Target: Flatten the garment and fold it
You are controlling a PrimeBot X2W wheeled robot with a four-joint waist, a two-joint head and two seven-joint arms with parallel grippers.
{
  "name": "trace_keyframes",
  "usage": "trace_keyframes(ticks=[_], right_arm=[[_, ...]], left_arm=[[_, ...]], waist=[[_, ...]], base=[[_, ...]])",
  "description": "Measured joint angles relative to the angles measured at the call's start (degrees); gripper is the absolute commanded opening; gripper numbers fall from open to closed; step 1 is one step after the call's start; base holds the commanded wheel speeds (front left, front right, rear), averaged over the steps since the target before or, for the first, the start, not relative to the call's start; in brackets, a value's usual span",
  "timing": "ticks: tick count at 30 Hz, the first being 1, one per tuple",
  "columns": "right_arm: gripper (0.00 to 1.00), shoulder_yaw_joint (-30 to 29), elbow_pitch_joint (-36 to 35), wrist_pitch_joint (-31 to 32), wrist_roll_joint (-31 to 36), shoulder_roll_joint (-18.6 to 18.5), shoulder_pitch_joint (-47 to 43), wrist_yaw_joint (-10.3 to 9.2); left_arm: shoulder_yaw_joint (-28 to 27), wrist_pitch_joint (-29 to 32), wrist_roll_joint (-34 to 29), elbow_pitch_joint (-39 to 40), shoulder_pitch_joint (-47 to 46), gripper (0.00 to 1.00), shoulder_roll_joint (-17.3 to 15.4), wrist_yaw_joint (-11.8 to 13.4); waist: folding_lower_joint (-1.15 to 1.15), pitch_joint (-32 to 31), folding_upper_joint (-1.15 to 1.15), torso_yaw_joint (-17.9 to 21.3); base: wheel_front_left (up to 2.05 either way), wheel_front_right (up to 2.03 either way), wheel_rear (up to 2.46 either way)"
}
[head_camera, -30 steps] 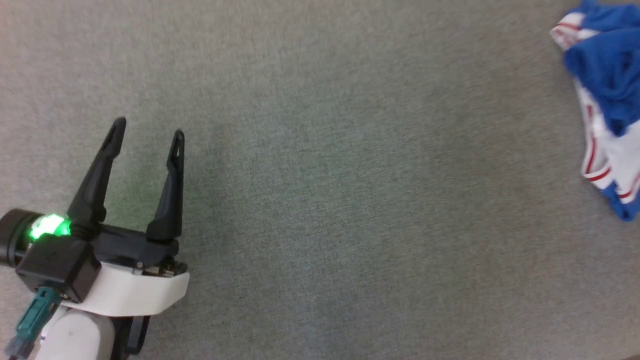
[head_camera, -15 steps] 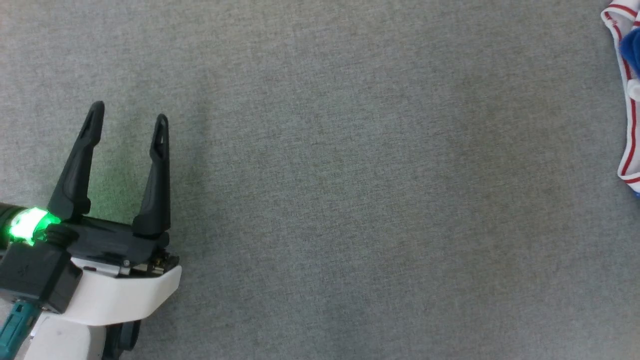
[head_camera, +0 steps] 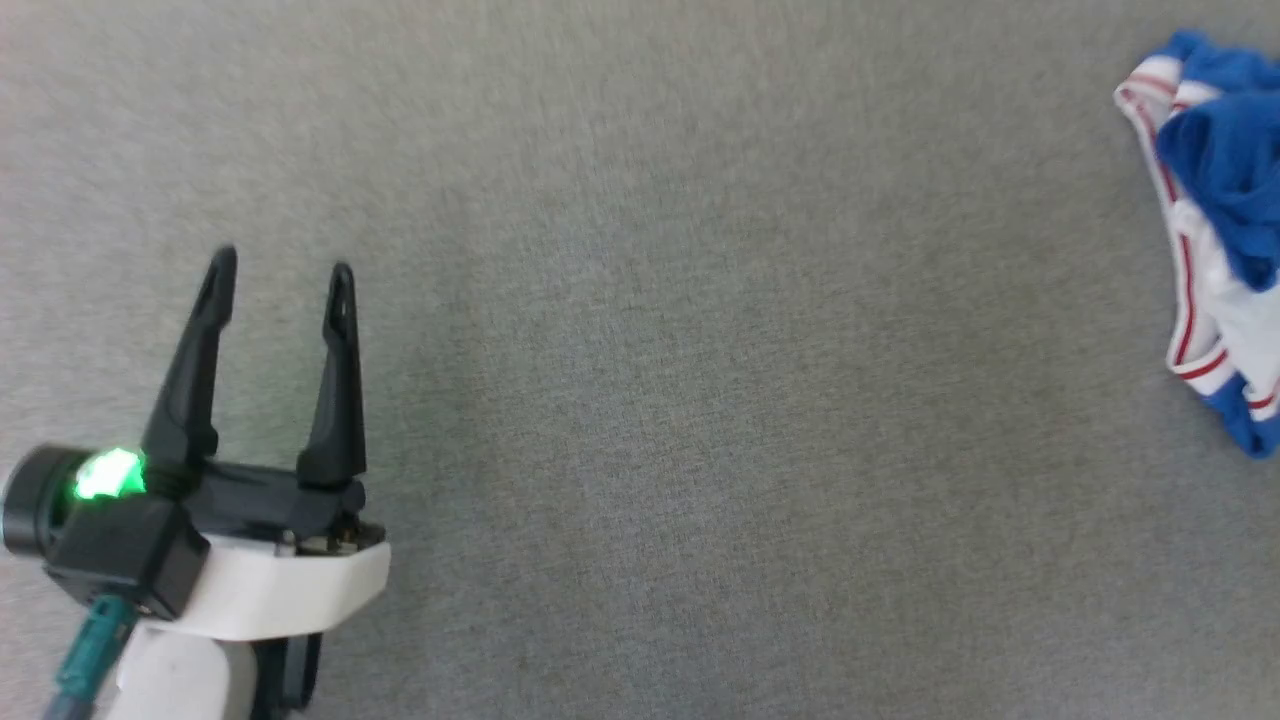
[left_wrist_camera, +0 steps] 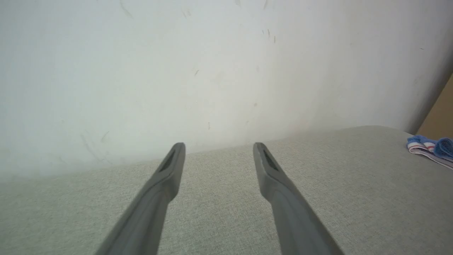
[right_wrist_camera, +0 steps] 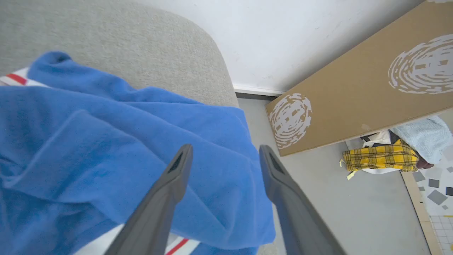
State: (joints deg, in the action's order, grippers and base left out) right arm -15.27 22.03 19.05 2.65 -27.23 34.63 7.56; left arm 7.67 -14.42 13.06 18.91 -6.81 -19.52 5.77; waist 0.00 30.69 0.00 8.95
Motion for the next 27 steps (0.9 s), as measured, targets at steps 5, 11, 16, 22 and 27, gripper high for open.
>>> trace_keyframes(ticks=[5, 11, 16, 22, 27], right_arm=[[1.00, 5.1, -4.9, -2.5, -5.0, 5.0, -5.1, 0.04], [1.00, 6.9, -13.3, -10.0, -6.8, 12.9, -11.3, 0.04], [1.00, 7.7, -19.1, -17.7, -7.2, 19.0, -16.7, 0.03], [1.00, 7.4, -23.7, -24.3, -4.8, 22.8, -26.3, 0.03], [1.00, 7.8, -24.8, -29.6, -1.2, 23.8, -32.2, 0.04]], left_arm=[[0.8, -0.2, -0.4, -3.3, 3.4, 1.00, 1.0, 0.8], [2.1, 0.5, 0.6, -8.3, 6.8, 1.00, 1.8, 0.9], [1.8, 0.9, 2.3, -12.3, 7.6, 1.00, 2.5, 1.0], [1.7, 0.7, 3.4, -13.6, 9.2, 1.00, 3.4, 1.3], [2.1, 0.2, 3.7, -13.5, 11.6, 1.00, 4.0, 0.8]], waist=[[0.01, -5.6, 0.00, -0.5], [0.01, -12.6, 0.00, -1.2], [0.02, -17.9, 0.00, -2.2], [0.02, -23.4, 0.00, -4.3], [0.01, -26.7, 0.00, -6.7]], base=[[0.00, 0.00, 0.00], [0.00, 0.00, 0.00], [0.00, 0.00, 0.00], [0.00, 0.00, 0.00], [0.00, 0.00, 0.00]])
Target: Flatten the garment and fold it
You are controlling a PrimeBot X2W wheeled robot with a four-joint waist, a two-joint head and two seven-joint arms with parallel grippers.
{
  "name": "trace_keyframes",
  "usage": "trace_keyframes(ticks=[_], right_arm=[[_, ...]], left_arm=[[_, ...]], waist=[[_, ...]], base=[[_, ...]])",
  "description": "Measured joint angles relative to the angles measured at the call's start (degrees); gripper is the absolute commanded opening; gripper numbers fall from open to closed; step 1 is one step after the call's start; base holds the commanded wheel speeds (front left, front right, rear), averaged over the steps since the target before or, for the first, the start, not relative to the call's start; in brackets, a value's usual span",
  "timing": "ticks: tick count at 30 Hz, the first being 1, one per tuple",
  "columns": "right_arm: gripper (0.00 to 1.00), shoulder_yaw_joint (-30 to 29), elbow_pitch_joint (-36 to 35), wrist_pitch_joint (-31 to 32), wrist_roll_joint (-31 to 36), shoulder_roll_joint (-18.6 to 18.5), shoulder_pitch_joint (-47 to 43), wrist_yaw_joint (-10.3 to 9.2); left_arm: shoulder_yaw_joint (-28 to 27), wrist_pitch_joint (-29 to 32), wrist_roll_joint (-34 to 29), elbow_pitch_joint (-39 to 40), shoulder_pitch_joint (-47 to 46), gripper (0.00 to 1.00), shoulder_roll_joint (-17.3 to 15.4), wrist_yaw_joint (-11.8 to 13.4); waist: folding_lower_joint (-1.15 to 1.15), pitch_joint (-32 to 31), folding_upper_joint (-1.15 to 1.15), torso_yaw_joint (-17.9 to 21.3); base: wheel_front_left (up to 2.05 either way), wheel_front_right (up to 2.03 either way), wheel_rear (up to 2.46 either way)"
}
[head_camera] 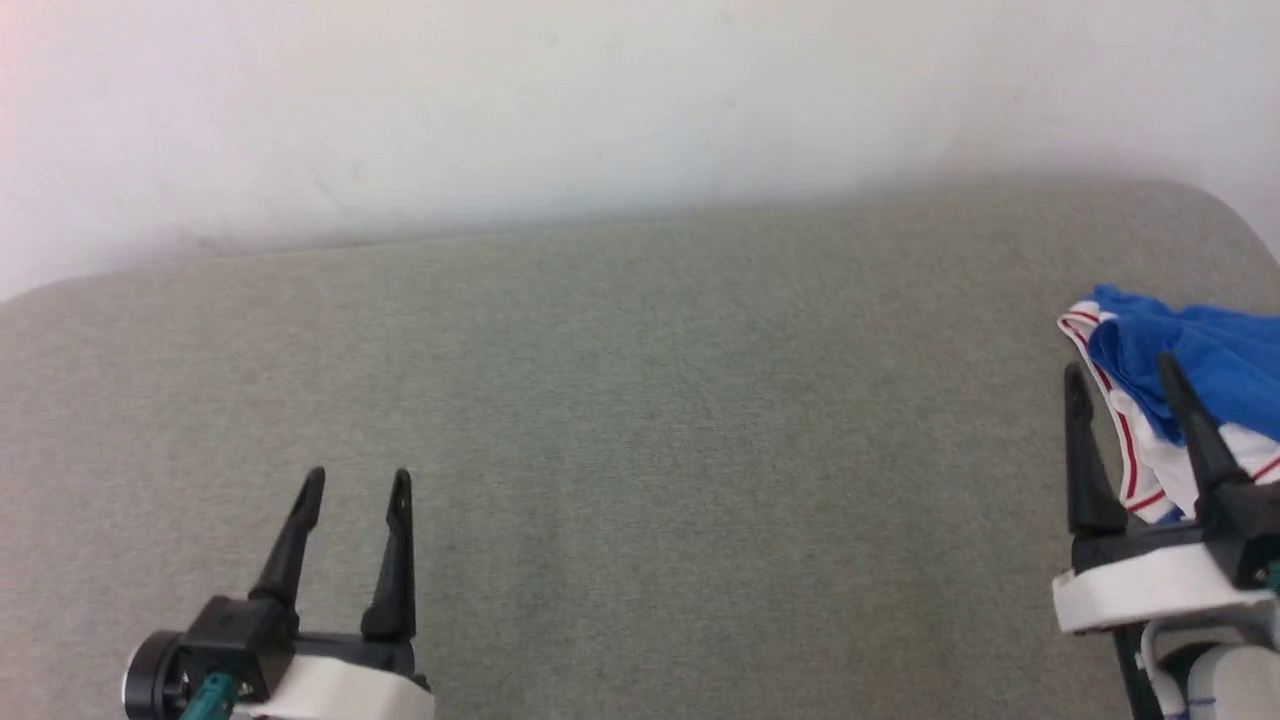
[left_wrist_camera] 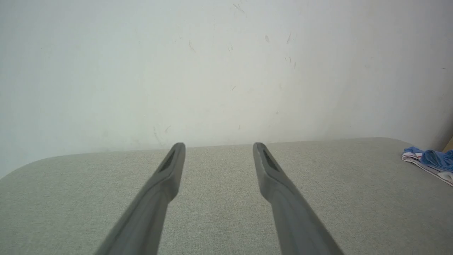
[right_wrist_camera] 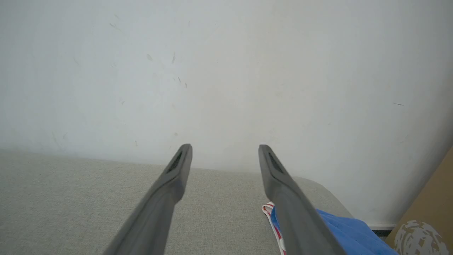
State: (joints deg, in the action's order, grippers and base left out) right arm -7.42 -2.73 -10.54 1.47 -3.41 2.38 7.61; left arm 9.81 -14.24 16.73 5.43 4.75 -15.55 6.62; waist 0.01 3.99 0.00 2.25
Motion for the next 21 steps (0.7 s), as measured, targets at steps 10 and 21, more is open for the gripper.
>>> trace_keyframes(ticks=[10, 21], right_arm=[[1.00, 0.2, 3.1, -3.6, -2.7, 0.4, -5.9, 0.00], [1.00, 0.8, 5.0, -4.2, -4.5, 0.4, -8.6, 0.00]], left_arm=[[1.3, -0.4, 0.9, -0.9, 4.3, 1.00, 1.8, -2.8], [-0.2, -0.5, -0.7, -1.1, 6.0, 1.00, 3.4, -3.6]], waist=[[-0.01, -3.7, 0.00, -3.9], [-0.01, -5.2, 0.00, -5.0]], base=[[0.00, 0.00, 0.00], [0.00, 0.00, 0.00]])
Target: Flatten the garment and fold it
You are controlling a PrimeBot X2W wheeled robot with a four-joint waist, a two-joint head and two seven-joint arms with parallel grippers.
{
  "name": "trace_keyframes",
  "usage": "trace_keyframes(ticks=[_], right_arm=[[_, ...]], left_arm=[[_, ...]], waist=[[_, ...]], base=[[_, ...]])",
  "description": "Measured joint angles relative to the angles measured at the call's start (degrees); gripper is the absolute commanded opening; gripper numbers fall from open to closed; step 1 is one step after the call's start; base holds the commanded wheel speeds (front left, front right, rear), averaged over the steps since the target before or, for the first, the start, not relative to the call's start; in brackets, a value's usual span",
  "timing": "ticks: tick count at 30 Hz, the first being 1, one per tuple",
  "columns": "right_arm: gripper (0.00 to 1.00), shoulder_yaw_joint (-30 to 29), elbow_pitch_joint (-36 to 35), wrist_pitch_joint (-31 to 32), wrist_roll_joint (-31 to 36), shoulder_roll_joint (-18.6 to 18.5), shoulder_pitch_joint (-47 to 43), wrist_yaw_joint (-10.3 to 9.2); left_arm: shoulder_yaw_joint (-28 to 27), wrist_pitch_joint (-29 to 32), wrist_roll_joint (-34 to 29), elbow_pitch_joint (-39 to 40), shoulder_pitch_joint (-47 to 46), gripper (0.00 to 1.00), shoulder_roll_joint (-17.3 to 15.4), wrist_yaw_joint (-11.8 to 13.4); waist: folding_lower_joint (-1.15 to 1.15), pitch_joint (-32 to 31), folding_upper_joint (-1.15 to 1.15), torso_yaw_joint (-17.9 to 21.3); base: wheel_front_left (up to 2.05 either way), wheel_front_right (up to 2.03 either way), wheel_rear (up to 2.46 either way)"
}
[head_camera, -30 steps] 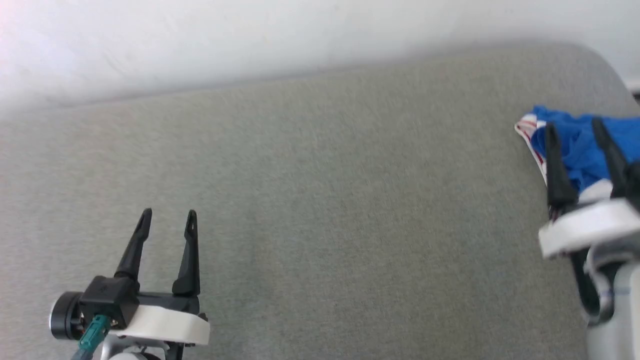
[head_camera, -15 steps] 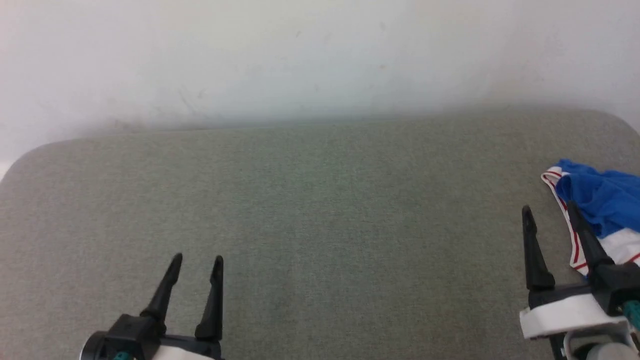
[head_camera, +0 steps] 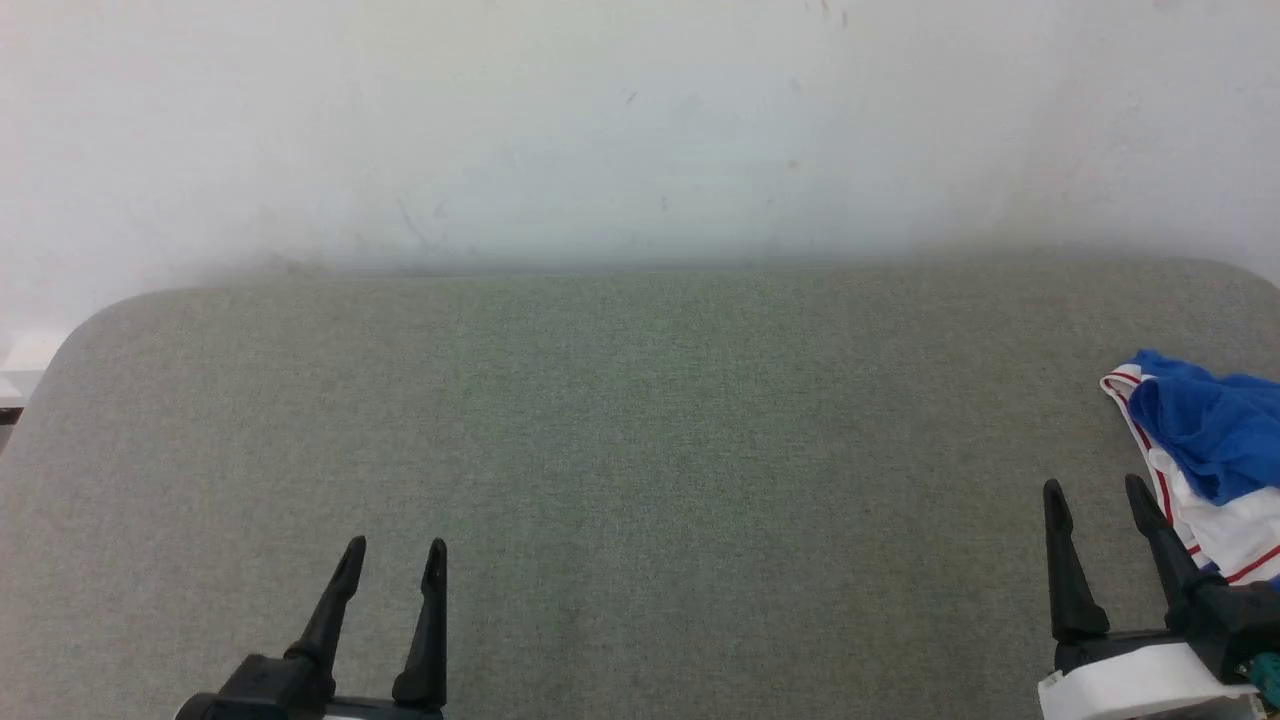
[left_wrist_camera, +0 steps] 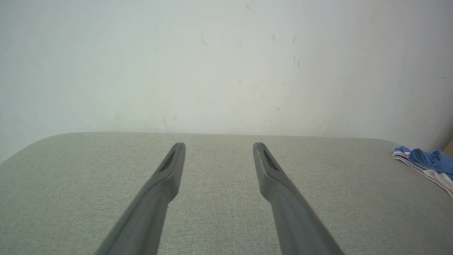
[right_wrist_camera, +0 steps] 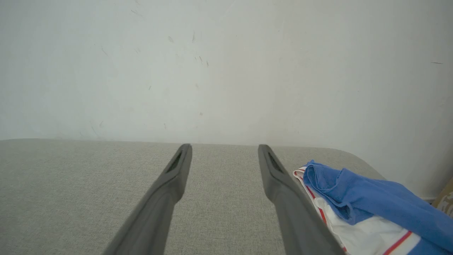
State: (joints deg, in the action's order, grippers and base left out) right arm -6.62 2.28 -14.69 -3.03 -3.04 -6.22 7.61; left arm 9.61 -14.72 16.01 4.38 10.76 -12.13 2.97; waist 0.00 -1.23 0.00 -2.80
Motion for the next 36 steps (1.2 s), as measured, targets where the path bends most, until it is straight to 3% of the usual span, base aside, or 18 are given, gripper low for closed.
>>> trace_keyframes(ticks=[4, 5, 36], right_arm=[[1.00, 0.0, 0.0, 0.0, 0.0, 0.0, 0.0, 0.00], [0.00, 0.0, 0.0, 0.0, -0.1, 0.0, 0.0, 0.00], [0.00, 1.2, -0.2, 3.0, 0.4, 0.0, 0.4, 0.00]], left_arm=[[-0.4, 0.0, -0.5, -0.3, 0.0, 1.00, 1.1, -0.5], [-0.5, 0.0, -0.5, -0.4, 0.0, 0.00, 1.3, -0.5], [-1.9, 3.0, -3.1, -1.1, -1.0, 0.00, 2.7, -0.5]], waist=[[0.00, -0.1, 0.00, 0.3], [0.00, -0.1, 0.00, 0.3], [0.00, 0.2, 0.00, 0.9]], base=[[0.00, 0.00, 0.00], [0.00, 0.00, 0.00], [0.00, 0.00, 0.00]])
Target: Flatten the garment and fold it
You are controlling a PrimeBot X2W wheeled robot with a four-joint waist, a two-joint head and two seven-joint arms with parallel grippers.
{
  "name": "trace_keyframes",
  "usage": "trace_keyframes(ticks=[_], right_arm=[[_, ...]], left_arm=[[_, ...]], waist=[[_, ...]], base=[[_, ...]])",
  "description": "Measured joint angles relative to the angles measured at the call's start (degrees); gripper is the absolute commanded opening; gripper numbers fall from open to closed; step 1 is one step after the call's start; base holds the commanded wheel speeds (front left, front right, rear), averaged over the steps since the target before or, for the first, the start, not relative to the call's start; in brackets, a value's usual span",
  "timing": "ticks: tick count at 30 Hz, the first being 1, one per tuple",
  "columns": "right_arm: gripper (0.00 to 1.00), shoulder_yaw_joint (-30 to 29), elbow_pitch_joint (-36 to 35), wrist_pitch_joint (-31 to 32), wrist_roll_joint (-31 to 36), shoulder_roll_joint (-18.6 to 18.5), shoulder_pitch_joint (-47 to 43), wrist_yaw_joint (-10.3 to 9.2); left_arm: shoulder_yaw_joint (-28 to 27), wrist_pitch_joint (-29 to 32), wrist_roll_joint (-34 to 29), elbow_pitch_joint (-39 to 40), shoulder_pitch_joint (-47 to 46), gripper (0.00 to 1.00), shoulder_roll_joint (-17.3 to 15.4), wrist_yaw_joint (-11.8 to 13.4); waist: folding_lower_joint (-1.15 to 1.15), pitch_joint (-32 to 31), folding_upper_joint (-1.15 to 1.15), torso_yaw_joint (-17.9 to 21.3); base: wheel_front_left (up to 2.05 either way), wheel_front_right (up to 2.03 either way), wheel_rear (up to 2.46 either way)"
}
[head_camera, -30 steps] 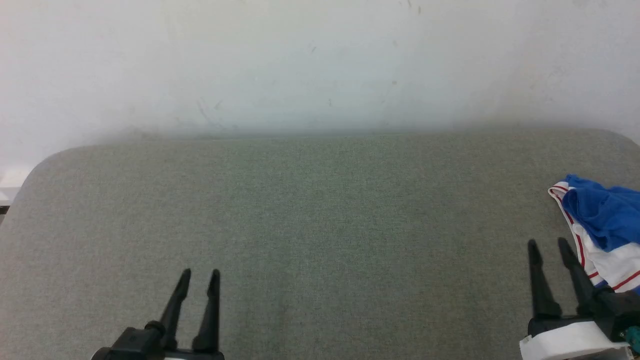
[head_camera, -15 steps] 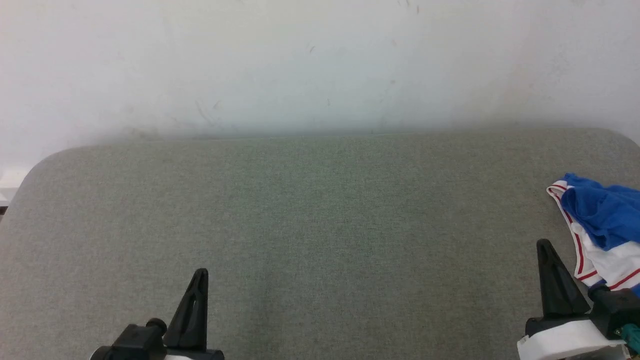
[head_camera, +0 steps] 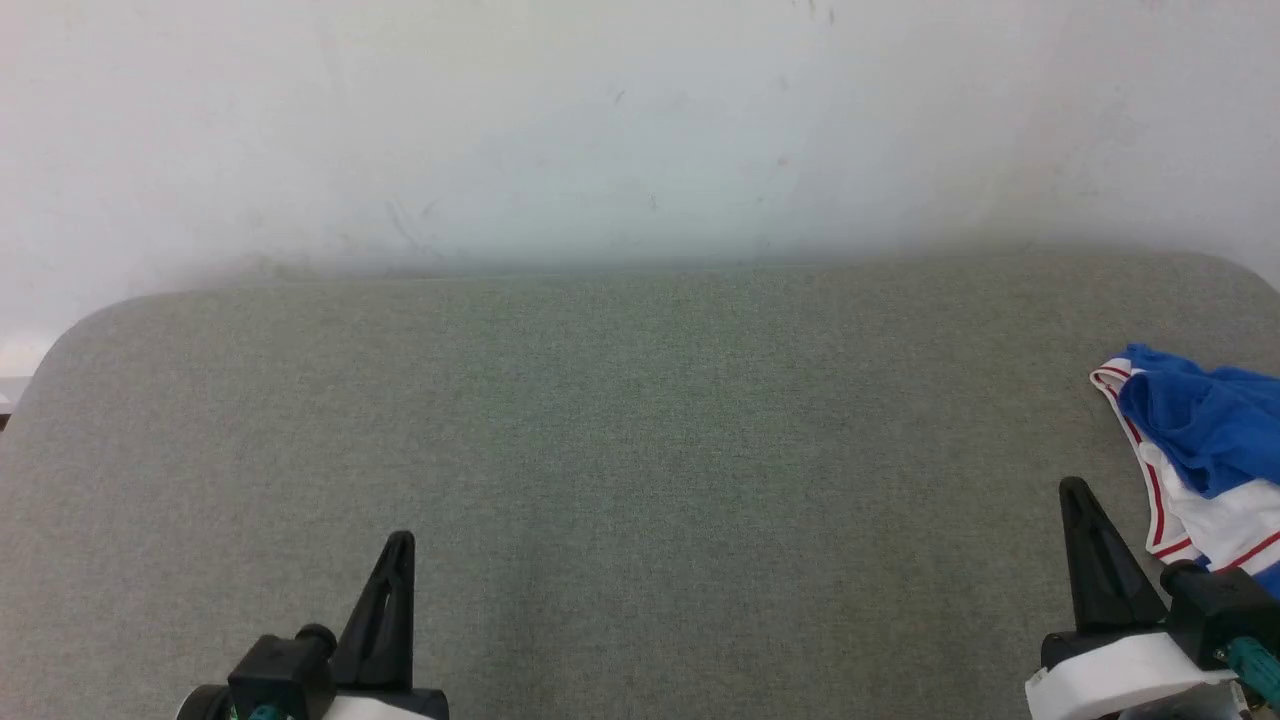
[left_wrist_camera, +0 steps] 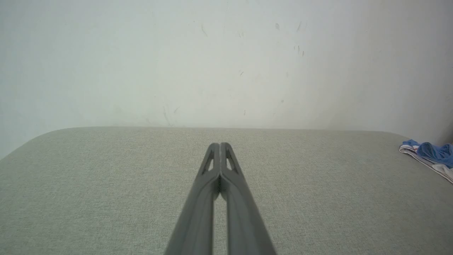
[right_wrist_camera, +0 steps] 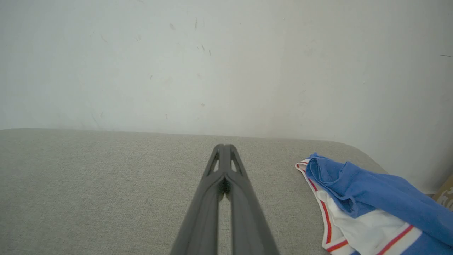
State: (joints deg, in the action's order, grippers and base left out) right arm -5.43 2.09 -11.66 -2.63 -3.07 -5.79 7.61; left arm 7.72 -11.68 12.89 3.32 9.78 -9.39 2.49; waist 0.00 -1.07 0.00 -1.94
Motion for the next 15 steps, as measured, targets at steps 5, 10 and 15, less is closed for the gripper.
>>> trace_keyframes(ticks=[5, 10, 15], right_arm=[[0.00, 0.2, -0.1, 0.5, 0.1, 0.0, 0.3, 0.00], [0.00, 0.4, -0.2, 1.1, 0.1, 0.0, 0.8, 0.00], [0.00, 0.7, -0.3, 1.6, 0.1, 0.0, 0.8, 0.00]], left_arm=[[-0.3, 0.6, -0.4, -0.2, -0.9, 0.00, 0.2, -0.2], [-0.7, 1.1, -0.9, -0.3, -1.1, 0.00, 0.5, -0.4], [-1.1, 1.7, -2.0, -0.4, -1.1, 0.00, 0.8, -0.4]], waist=[[0.00, 0.1, 0.00, 0.1], [0.00, 0.1, 0.00, 0.2], [0.00, 0.2, 0.00, 0.3]], base=[[0.00, 0.00, 0.00], [0.00, 0.00, 0.00], [0.00, 0.00, 0.00]])
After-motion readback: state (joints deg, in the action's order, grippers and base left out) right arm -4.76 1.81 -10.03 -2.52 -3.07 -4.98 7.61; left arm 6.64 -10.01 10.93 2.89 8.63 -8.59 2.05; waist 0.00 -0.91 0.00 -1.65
